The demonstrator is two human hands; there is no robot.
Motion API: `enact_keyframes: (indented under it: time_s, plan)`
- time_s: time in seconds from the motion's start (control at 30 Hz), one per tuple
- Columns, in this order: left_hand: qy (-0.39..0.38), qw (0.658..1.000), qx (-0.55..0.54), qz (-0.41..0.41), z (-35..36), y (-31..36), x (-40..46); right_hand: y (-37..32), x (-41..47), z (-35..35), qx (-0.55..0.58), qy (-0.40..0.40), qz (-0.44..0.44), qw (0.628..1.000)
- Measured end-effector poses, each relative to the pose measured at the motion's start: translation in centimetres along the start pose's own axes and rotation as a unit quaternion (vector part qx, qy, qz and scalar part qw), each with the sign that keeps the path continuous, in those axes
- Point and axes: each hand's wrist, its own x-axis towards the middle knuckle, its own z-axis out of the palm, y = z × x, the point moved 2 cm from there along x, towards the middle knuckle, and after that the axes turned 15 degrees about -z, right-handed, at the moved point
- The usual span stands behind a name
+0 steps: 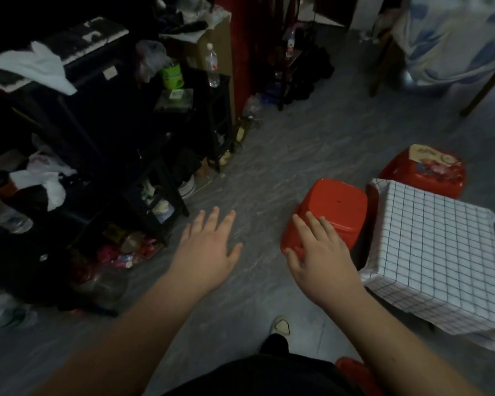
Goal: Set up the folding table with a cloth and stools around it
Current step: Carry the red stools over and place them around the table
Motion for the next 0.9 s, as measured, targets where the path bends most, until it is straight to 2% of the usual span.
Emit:
enact_keyframes:
  time_s: [0.23, 0.53, 0.9]
  plan:
    - [-0.005, 1.0, -0.006, 0.003, -2.2, 5.6, 11.6, 7.6, 10.6, -2.7, -0.032, -0.013, 0.008, 0.999]
    - [-0.03, 0.999, -0.021, 0.02, -4.0, 6.5, 25.9, 11.1, 23.1, -2.0, -0.028, -0.036, 0.038, 0.998]
    - [-0.046, 0.982, 0.033, 0.178, -8.5, 8.5, 49.0, 11.8, 40.6, -1.3, -0.024, 0.027, 0.197, 0.98]
